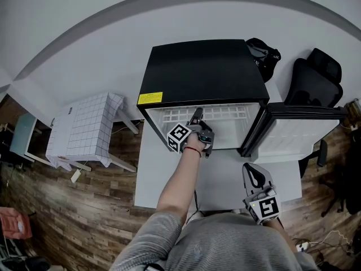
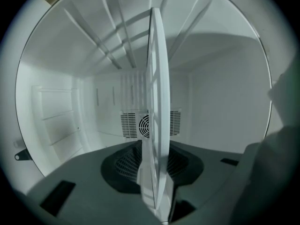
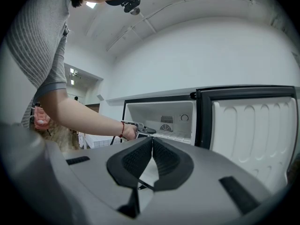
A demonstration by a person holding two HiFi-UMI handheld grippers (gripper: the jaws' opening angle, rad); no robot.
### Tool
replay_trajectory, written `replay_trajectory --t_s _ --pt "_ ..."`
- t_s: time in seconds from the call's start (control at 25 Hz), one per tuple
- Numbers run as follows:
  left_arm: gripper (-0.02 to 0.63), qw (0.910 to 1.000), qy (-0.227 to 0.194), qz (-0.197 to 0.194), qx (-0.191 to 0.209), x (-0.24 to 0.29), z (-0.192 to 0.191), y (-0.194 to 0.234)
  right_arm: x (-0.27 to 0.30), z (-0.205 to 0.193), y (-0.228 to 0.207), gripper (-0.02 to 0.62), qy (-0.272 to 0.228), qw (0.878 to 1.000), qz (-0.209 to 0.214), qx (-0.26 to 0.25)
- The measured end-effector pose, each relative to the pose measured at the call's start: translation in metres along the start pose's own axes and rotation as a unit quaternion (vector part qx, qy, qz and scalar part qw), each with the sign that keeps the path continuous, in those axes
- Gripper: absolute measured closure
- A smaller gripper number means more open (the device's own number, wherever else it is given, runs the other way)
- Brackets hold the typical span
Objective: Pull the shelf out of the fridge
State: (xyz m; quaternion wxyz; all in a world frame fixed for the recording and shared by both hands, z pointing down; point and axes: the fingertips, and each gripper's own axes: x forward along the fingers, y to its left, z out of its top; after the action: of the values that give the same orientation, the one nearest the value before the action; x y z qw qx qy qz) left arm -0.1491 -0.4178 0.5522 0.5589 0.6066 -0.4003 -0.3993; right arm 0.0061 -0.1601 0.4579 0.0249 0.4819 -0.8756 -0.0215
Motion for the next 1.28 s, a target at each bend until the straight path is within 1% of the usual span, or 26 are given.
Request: replay_trajectory --t_s 0.08,0.16,0.28,0.36,0.44,0.52,0.68,0.88,0.96,1.04,1.16,1.28 --pt "0.486 1.0000 -0.003 -0.001 0.000 0.001 0.000 0.001 0.001 0.002 -0.002 0.581 -0.002 1.000 -0.003 -0.002" --pt "0.500 0.9999 -0.011 -0.004 -0.005 0.002 0.002 0.001 0.000 0.000 -0.004 0.581 0.009 1.000 -0.010 -0.005" --pt "0.500 0.9997 -0.022 -0.003 -0.011 0.005 0.003 0.000 -0.002 -0.002 -0.009 0.581 0.024 0.999 -0.025 -0.008" --pt "0.500 0.9996 -0.025 -0.001 -0.012 0.008 0.003 0.001 -0.002 -0.002 -0.009 0.581 0.017 1.000 -0.022 -0.005" --pt "0.500 0.9995 -0.029 0.001 -0.012 0.011 0.004 0.001 -0.002 -0.001 -0.006 0.581 0.004 1.000 -0.011 -0.002" --pt "0.500 0.9994 -0.032 0.003 -0.012 0.014 0.005 0.002 -0.002 -0.003 -0.005 0.581 0.006 1.000 -0.008 0.000" --pt "0.500 0.9994 -0.034 0.004 -0.010 0.020 0.007 0.000 -0.004 -0.007 -0.011 0.581 0.018 1.000 -0.019 0.000" --pt "0.502 0.9992 -0.041 0.003 -0.005 0.024 0.012 -0.001 -0.004 -0.006 -0.013 0.581 0.015 1.000 -0.020 -0.001" --pt "0.510 0.9991 -0.043 -0.002 0.002 0.025 0.012 -0.003 -0.004 -0.008 -0.012 0.581 0.016 1.000 -0.016 0.002" --pt "0.563 0.9990 -0.045 -0.006 0.001 0.025 0.012 -0.004 -0.003 -0.008 -0.010 0.581 0.016 1.000 -0.012 0.003" --pt "0.566 0.9987 -0.050 -0.012 0.000 0.026 0.013 -0.005 0.001 -0.005 -0.012 0.581 0.005 1.000 -0.014 0.000" --pt "0.568 0.9986 -0.050 -0.016 -0.003 0.026 0.012 -0.005 -0.001 -0.014 -0.016 0.581 0.021 0.999 -0.023 -0.004"
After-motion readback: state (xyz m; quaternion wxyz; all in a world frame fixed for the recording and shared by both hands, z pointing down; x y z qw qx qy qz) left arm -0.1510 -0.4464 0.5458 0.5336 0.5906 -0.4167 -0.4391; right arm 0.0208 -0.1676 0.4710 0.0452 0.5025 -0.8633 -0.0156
